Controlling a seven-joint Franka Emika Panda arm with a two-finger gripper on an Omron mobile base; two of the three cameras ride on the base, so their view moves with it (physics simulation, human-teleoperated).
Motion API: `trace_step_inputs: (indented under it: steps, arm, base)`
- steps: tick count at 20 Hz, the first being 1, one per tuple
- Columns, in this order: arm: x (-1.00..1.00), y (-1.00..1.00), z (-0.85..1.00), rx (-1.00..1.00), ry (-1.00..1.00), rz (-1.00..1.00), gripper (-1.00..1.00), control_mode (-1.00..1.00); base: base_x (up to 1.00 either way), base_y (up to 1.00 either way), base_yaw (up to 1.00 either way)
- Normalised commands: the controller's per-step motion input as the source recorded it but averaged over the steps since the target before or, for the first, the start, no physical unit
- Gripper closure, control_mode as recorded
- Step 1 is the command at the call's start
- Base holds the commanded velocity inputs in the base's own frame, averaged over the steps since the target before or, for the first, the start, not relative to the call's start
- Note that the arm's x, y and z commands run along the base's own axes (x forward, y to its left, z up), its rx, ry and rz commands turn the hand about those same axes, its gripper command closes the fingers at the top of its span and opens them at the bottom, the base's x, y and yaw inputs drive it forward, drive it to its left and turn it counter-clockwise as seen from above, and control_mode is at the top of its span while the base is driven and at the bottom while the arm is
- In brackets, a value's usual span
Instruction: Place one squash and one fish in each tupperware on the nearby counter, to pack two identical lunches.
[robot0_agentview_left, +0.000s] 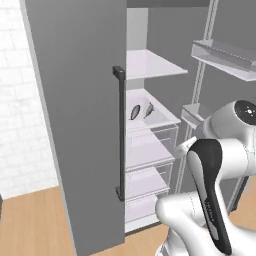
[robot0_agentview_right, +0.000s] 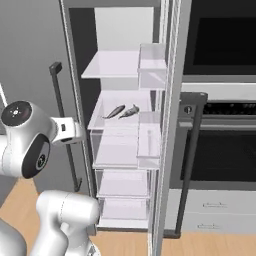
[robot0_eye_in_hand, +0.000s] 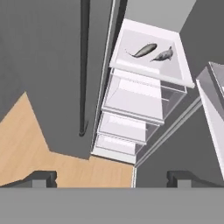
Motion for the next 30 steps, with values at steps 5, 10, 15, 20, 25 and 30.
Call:
trace_step_inputs:
  steps: [5,10,15,20,25,30]
  arm:
    - [0.0,0.0,0.0,0.0,0.0,0.0,-1.0,1.0]
    - [0.0,0.0,0.0,0.0,0.0,0.0,-1.0,1.0]
    - [0.0,0.0,0.0,0.0,0.0,0.0,-1.0,1.0]
    - [0.2,0.0,-0.12,-0.01,-0.03,-0.02,-1.0,-1.0]
    - [0.61,0.0,-0.33,0.0,-0.01,0.0,-1.0,-1.0]
    - [0.65,0.0,-0.33,0.18,0.0,-0.18,-1.0,-1.0]
  base:
    - [0.52,0.02,-0.29]
    - [0.52,0.0,-0.25]
    - [0.42,0.0,-0.18]
    - [0.17,0.0,-0.05]
    - [0.0,0.0,0.0]
    - [0.0,0.0,0.0]
